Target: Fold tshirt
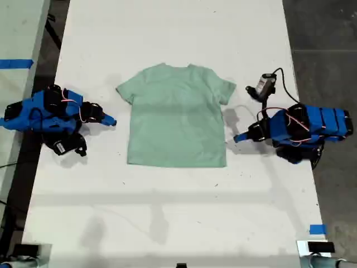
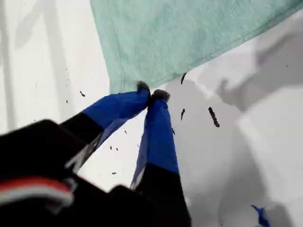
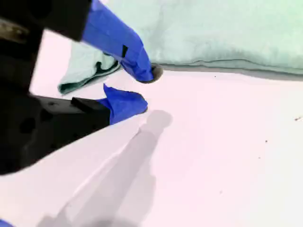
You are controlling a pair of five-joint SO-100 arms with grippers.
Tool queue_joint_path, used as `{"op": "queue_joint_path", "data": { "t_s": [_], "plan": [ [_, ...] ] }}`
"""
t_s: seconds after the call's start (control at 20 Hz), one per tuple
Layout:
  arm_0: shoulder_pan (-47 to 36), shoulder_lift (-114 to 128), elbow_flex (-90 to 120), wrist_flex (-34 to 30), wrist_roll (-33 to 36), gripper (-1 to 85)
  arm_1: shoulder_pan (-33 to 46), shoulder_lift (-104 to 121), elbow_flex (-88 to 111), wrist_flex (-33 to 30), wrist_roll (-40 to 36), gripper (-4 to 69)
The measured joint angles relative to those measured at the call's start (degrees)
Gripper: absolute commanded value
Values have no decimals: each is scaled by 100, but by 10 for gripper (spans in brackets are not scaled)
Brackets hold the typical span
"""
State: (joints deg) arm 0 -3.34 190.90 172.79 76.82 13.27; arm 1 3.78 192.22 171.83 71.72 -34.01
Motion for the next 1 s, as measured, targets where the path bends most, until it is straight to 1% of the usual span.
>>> {"op": "queue_joint_path", "data": {
  "t_s": [0.05, 0.1, 0.15, 0.2, 0.3, 0.35, 0.4, 0.45, 0.55, 0.65, 0.7, 0.8, 0.85, 1.0],
  "plan": [
    [0, 0, 0, 0, 0, 1, 0, 0, 18, 0, 0, -12],
    [229, -9, 0, -88, -9, 1, -35, 9, 44, -9, 264, -12],
    [527, -79, 0, -571, -26, 1, -79, 0, 44, -9, 984, -12],
    [712, -9, 0, -1037, -26, 1, -97, 9, 44, -9, 2118, -12],
    [773, 0, 0, -1257, -26, 1, -35, 9, 44, -9, 4500, -12],
    [773, 0, 0, -1274, -26, 1, -35, 9, 44, -9, 5379, -12],
    [738, -9, 9, -1274, -26, 1, -35, 26, 44, -9, 5783, -12],
    [712, -9, 9, -1274, -62, 1, -35, 44, 44, -9, 6003, -12],
    [791, -9, 9, -1292, -97, 1, -79, 79, 44, -9, 6029, -12],
    [1020, -18, 9, -1371, -97, 1, -176, 70, 44, -9, 5563, -12],
    [1028, -9, 9, -1310, -97, 1, -211, 70, 44, -9, 5440, -12],
    [932, -26, 9, -1239, -114, 1, -387, 70, 44, -9, 5335, -12],
    [835, -35, 18, -1354, -149, 0, -422, 70, 44, -9, 5335, -12],
    [519, -26, 18, -1345, -501, 0, -457, 62, 44, -9, 5238, -12]
  ]
}}
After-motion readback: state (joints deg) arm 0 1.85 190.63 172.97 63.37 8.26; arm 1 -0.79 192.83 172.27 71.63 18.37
